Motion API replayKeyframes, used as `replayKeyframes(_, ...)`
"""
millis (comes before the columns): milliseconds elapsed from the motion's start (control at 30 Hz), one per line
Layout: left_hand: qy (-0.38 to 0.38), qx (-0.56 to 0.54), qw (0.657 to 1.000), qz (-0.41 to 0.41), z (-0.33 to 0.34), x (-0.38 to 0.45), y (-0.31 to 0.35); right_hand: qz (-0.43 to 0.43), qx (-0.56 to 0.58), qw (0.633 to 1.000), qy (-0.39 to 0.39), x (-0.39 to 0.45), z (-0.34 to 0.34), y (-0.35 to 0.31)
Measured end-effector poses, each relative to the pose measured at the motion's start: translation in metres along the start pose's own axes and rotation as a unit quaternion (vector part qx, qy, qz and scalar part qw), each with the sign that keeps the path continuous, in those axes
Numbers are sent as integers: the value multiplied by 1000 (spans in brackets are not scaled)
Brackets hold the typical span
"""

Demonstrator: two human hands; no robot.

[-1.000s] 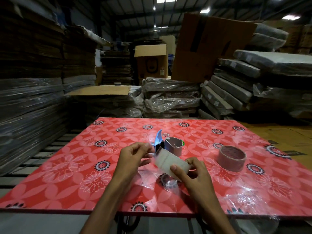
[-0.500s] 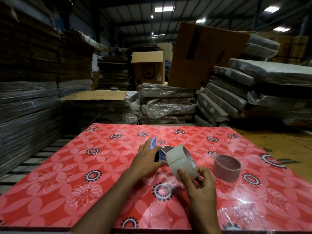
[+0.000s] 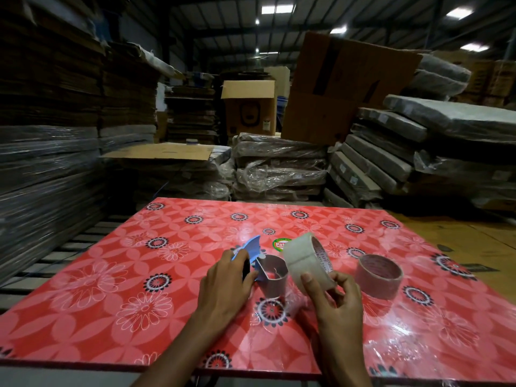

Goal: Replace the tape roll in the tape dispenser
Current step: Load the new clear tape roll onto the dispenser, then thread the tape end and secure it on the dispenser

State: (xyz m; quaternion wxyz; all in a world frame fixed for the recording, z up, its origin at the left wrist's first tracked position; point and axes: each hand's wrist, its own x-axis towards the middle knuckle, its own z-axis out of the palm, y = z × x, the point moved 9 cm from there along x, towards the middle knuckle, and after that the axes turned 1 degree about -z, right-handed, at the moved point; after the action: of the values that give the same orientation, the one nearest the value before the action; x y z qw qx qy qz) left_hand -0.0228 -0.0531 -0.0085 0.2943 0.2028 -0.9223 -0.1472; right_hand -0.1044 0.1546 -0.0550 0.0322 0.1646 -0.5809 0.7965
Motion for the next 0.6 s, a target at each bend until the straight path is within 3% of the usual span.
replayKeyframes(200, -7, 85, 996, -14, -24, -36, 6, -12, -16, 999, -38, -12, 10, -11)
replayKeyframes(300, 1, 89, 996, -21, -28, -43, 11, -63, -81, 993, -66, -21, 19, -26)
replayKeyframes(467, 10, -55, 998, -10, -28, -45, 6, -140, -181, 970, -83, -26, 29, -39)
replayKeyframes(600, 10, -166, 986, -27, -27, -45, -5, -152, -240, 956, -72, -22, 33, -38)
